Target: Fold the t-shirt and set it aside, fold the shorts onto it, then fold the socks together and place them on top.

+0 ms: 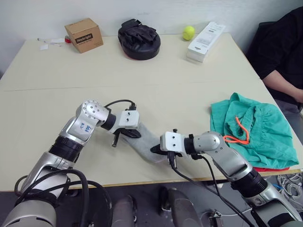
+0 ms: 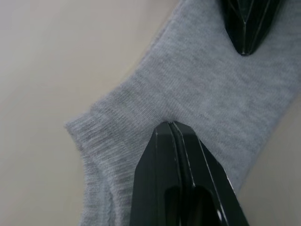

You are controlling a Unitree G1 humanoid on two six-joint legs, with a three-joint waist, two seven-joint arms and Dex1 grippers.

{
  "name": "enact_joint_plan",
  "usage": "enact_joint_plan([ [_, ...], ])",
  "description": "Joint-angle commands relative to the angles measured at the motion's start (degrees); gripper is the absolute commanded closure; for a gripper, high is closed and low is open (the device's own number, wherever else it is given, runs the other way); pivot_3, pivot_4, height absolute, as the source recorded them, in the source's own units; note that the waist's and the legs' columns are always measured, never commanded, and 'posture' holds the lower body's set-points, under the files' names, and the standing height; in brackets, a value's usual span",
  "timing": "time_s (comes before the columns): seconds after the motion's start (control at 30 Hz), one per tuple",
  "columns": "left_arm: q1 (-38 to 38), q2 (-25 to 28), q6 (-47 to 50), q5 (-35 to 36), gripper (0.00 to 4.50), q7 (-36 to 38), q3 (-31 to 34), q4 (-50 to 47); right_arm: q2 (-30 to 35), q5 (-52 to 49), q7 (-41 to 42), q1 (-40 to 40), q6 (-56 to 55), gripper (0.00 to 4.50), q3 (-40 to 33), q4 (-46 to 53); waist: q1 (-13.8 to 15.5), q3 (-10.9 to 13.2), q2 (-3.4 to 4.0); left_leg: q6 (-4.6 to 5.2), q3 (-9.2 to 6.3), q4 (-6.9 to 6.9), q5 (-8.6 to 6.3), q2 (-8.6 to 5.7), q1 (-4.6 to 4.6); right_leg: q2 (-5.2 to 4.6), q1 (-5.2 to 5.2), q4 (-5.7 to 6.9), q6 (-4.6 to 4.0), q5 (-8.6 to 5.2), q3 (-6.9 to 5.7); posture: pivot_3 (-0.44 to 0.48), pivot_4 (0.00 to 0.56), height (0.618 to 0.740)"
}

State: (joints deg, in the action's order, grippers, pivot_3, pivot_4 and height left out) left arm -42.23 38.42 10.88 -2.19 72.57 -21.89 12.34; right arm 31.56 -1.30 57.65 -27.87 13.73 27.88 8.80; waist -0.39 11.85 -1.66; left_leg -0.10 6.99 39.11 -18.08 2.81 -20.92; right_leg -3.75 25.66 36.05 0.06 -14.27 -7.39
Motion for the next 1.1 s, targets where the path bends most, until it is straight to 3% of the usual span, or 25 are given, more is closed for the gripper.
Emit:
enact_joint_plan([
  [0.03,5.35,4.52,2.81,-2.58,4.48,-1.8,1.42,-2.4,3.6,0.85,4.72,0.08,-4.52,4.5,-0.31,-2.46,0.01,-0.06,0.03,0.0,0.0,-0.01,-0.01,0.0,0.02,0.0,-0.01,0.01,-0.01,0.0,0.0,0.0,0.15,0.74],
  [0.27,11.83,7.47,7.39,-1.36,4.48,-5.1,5.75,-9.52,10.76,-3.71,16.79,-0.52,-13.5,4.5,-3.49,-4.23,0.24,-0.14,0.0,0.28,0.05,-0.08,-0.28,0.01,0.32,-0.01,-0.23,-0.01,-0.01,-0.07,0.07,0.0,0.15,0.74],
  [0.5,11.21,4.08,11.76,0.33,4.48,-8.11,7.56,-12.86,0.53,-9.42,11.21,-7.74,-9.26,4.5,-8.88,-5.81,0.16,-0.16,-0.03,0.09,0.19,-0.12,-0.24,0.11,0.45,0.11,-0.19,0.19,-0.1,-0.12,0.22,0.0,0.15,0.74],
  [0.6,10.25,3.17,12.49,0.68,4.48,-8.52,7.49,-13.21,-2.37,-9.29,9.89,-9.18,-6.49,4.5,-8.2,-5.04,0.55,-0.16,-0.03,-0.16,0.18,-0.11,-0.1,0.09,0.45,0.07,-0.17,0.26,-0.13,-0.13,0.22,0.0,0.15,0.74],
  [0.7,9.16,2.22,13.37,0.49,4.48,-9.12,7.11,-12.68,-3.86,-2.48,8.08,-8.57,-8.89,4.5,-3.36,-7.89,0.86,-0.16,-0.04,-0.1,0.16,-0.08,-0.13,0.0,0.4,-0.07,-0.17,0.25,-0.13,-0.14,0.19,0.0,0.15,0.74],
  [0.8,8.98,1.95,13.68,0.34,4.48,-9.48,6.84,-12.67,-3.7,1.51,6.92,-7.32,-9.95,4.5,-0.89,-10.33,0.82,-0.17,-0.05,-0.02,0.19,-0.08,-0.18,-0.06,0.37,-0.14,-0.16,0.24,-0.12,-0.14,0.19,0.0,0.15,0.74],
  [1.0,10.35,2.6,13.68,0.55,4.48,-9.71,7.06,-13.16,2.58,0.58,12.95,-3.48,-9.66,4.5,-1.07,-6.1,0.59,-0.17,-0.04,0.0,0.17,-0.08,-0.19,-0.06,0.36,-0.14,-0.15,0.24,-0.09,-0.15,0.18,0.0,0.15,0.74],
  [1.1,11.23,2.91,14.57,1.11,4.48,-9.49,7.22,-14.05,2.52,4.31,10.36,-3.82,-13.28,4.5,-0.41,-9.01,0.44,-0.18,-0.06,0.22,0.15,-0.09,-0.33,-0.05,0.38,-0.14,-0.18,0.22,-0.06,-0.17,0.16,0.0,0.15,0.74],
])
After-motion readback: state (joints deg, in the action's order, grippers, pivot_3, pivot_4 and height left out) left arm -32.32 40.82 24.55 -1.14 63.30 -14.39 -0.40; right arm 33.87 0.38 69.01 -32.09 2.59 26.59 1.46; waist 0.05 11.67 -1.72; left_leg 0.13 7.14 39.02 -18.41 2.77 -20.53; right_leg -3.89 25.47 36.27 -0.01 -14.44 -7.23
